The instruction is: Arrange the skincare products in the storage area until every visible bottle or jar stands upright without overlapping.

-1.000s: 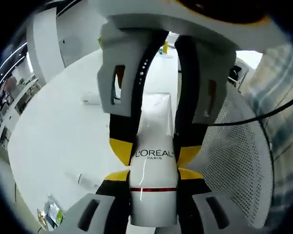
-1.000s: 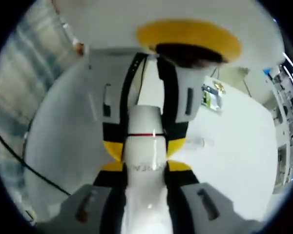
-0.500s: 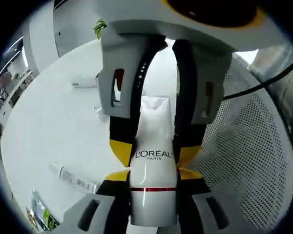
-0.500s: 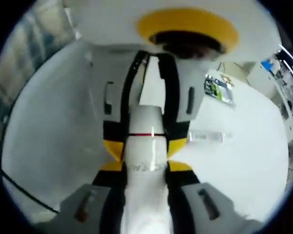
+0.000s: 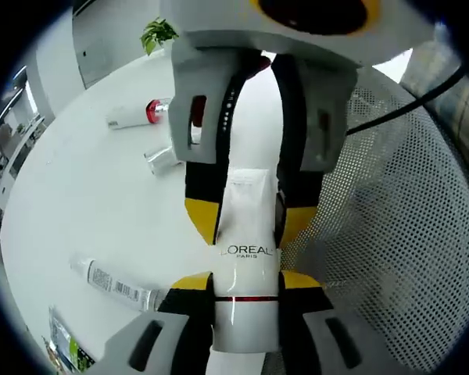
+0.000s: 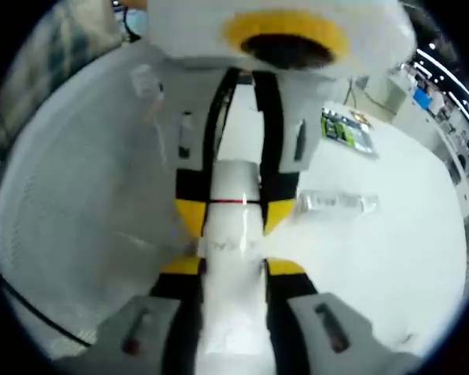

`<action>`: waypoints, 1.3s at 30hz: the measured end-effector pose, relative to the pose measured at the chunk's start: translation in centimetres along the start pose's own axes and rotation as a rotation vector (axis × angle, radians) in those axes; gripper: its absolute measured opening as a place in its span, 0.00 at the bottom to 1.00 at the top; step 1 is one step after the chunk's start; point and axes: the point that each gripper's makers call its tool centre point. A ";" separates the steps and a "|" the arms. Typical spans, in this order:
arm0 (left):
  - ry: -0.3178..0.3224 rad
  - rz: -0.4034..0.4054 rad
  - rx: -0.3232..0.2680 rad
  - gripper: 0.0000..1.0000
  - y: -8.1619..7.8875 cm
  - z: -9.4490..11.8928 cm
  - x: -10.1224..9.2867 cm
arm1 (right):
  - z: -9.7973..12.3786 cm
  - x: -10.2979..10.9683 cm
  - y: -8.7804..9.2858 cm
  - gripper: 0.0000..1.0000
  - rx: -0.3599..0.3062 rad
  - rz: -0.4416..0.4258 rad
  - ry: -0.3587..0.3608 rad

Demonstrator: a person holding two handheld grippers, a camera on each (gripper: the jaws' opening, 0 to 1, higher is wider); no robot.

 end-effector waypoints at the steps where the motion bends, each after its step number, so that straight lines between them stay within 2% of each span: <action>1: -0.001 0.000 0.007 0.30 0.1 -0.1 0.0 | 0.0 -0.3 0.5 0.31 0.013 0.004 0.013; 6: -0.009 -0.019 0.014 0.29 0.3 0.2 0.1 | 0.7 -1.2 2.8 0.35 0.058 -0.008 0.038; 9: -0.012 -0.018 0.010 0.30 0.4 0.2 0.2 | 0.6 -1.2 3.2 0.35 0.056 -0.010 0.043; 13: -0.003 -0.014 0.008 0.30 0.5 0.2 0.2 | -0.8 -0.7 2.7 0.32 0.029 0.009 0.040; 14: -0.014 -0.046 0.052 0.30 1.3 0.2 0.4 | -0.8 -1.0 2.4 0.31 0.015 0.013 0.071; 17: -0.005 -0.025 0.029 0.30 1.3 0.2 0.2 | -0.7 -0.8 2.3 0.28 -0.014 -0.033 0.064; 23: 0.006 -0.021 0.029 0.32 0.8 -0.5 -0.5 | 0.2 -0.3 2.6 0.25 0.016 -0.034 0.059; 27: -0.017 -0.059 0.067 0.32 0.7 -0.9 -0.2 | 1.1 -0.4 2.5 0.24 0.051 -0.010 0.078; 30: -0.053 -0.058 0.054 0.37 0.1 -0.7 0.5 | 1.8 -0.6 2.2 0.23 0.065 0.011 0.099; 34: -0.062 -0.056 0.027 0.38 -1.0 -0.6 0.9 | 2.6 -0.9 1.4 0.23 0.069 0.056 0.126; 39: -0.057 -0.095 0.036 0.40 -1.6 -0.9 0.8 | 3.2 -0.7 -0.5 0.23 0.042 0.082 0.124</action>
Point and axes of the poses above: the point that each gripper's makers call its tool centre point, and the gripper's own axes: z roughly backward along the fingers, x roughly to its left, y roughly out of its underside, and after that the axes turned 15 degrees about -z, right-handed
